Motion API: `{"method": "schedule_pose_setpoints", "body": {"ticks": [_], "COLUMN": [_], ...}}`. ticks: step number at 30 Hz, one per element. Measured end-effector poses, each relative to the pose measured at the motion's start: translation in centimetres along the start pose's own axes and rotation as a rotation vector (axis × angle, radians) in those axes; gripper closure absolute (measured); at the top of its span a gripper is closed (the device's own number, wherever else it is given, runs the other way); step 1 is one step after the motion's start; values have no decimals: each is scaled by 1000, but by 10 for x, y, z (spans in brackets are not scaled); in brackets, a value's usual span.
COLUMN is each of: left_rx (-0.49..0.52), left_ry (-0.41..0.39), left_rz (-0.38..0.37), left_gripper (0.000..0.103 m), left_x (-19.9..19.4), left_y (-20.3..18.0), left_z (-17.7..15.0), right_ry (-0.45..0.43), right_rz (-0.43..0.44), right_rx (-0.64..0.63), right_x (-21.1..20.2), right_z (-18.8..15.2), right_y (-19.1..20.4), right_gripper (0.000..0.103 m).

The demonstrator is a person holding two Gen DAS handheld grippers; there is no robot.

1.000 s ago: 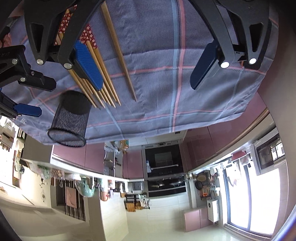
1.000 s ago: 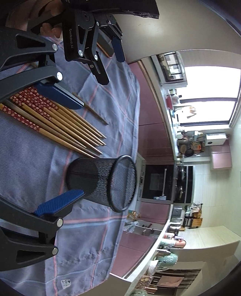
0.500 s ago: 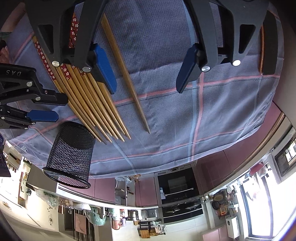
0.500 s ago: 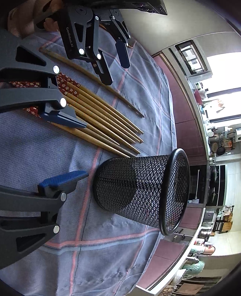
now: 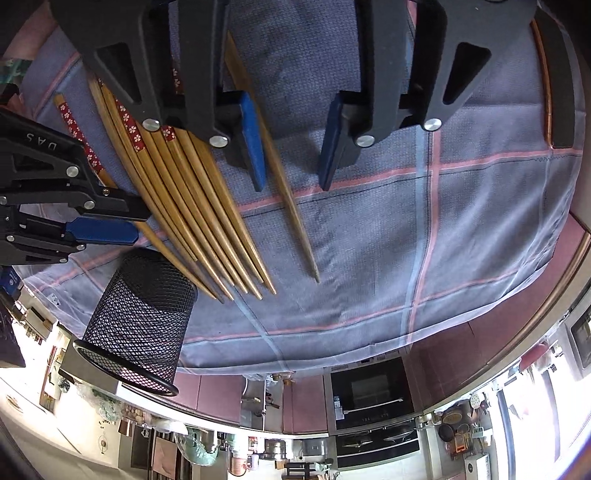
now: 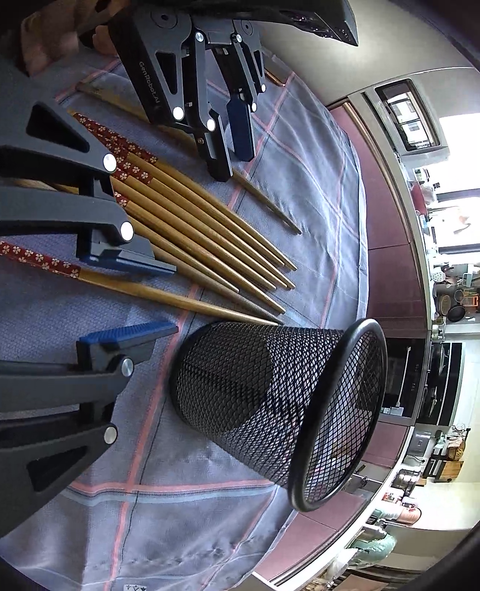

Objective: Organize utensils
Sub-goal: 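Grasp one wooden chopstick with the left gripper while the right gripper grasps another, then lower the left chopstick into the black mesh cup while the right gripper inserts its own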

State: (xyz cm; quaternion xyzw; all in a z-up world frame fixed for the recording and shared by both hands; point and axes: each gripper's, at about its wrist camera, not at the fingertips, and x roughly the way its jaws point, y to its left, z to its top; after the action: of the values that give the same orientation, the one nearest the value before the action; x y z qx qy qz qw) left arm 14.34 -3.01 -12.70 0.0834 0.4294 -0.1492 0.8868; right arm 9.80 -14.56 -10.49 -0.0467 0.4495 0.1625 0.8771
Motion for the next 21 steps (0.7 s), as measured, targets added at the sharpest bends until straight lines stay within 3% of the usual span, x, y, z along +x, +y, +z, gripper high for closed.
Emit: {"method": "schedule_pose_setpoints", "body": {"ticks": [2, 11, 21], "left_rx": [-9, -60, -53], "left_ry": [4, -13, -119], "left_rz": [-17, -55, -177], "left_gripper": [91, 95, 95], "left_x": [2, -8, -67], "left_y": [-1, 1, 5], "left_z": [2, 3, 16], "right_ry": [-3, -52, -213], "right_rz": [15, 74, 179], "right_rx": [8, 44, 53], "right_x": [1, -12, -67], "right_z": [1, -4, -1], "right_y": [-2, -12, -22], "right_gripper": [93, 98, 98]}}
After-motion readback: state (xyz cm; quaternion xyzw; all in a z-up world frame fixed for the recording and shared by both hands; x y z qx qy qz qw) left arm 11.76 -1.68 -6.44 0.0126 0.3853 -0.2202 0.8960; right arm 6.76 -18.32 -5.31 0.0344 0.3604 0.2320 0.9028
